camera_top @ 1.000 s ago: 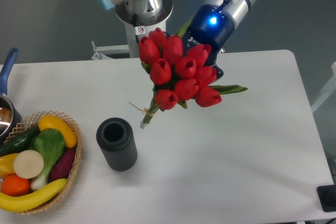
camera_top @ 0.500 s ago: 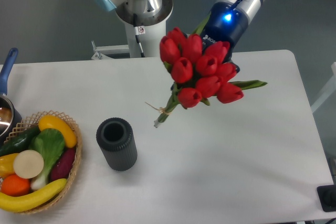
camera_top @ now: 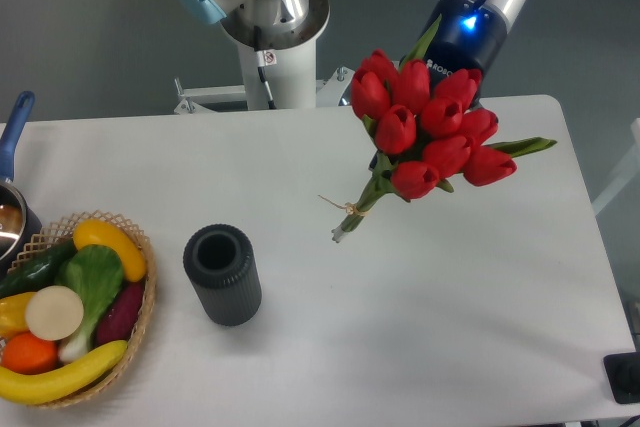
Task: Place the flowers on the table
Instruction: 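Carry the red tulip bouquet with the gripper away from the black vase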
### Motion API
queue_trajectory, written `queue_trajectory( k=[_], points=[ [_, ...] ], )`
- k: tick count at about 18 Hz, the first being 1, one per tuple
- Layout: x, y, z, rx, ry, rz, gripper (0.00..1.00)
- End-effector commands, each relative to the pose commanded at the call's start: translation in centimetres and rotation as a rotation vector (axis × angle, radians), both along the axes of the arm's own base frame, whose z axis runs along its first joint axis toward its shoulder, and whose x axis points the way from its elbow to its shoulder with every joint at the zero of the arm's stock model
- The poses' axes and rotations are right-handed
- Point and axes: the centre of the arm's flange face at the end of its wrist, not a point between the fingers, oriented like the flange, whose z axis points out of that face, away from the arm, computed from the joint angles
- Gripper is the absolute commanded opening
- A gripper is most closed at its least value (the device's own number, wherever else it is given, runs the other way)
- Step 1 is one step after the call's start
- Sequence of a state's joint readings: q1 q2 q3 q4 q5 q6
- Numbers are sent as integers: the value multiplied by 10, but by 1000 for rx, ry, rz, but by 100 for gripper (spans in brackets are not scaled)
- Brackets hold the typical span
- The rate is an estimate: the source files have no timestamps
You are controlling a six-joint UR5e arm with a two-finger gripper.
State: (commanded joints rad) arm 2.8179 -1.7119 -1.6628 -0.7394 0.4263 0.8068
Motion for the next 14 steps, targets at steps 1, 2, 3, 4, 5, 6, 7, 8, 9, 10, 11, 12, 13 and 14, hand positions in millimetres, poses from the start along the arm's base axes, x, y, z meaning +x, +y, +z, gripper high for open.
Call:
queue_trajectory(
  k=[1, 2, 3, 4, 5, 6, 7, 8, 9, 10, 11, 12, 13, 14],
  points=[
    [0, -1, -3, -15, 11, 7, 38],
    [-1, -1, -5, -27, 19, 13, 38],
    [-1, -2, -8, -48, 24, 26, 37],
    [-2, -4, -11, -74, 40, 41, 37],
    [-4, -5, -15, -121, 71, 65, 37],
    [-6, -7, -17, -148, 88, 81, 38],
    [-8, -7, -19, -170, 101, 92, 37],
    [-10, -8, -23, -195, 111, 103, 37],
    [-12, -10, -26, -223, 125, 117, 37],
    [-13, -12, -27, -252, 142, 134, 37],
    [-14, -12, -29, -282, 155, 151, 37],
    [-15, -15, -30, -320, 176, 172, 37],
    [-14, -16, -31, -355, 197, 185, 36],
    [-10, -11, -34, -379, 219, 177, 36]
  ],
)
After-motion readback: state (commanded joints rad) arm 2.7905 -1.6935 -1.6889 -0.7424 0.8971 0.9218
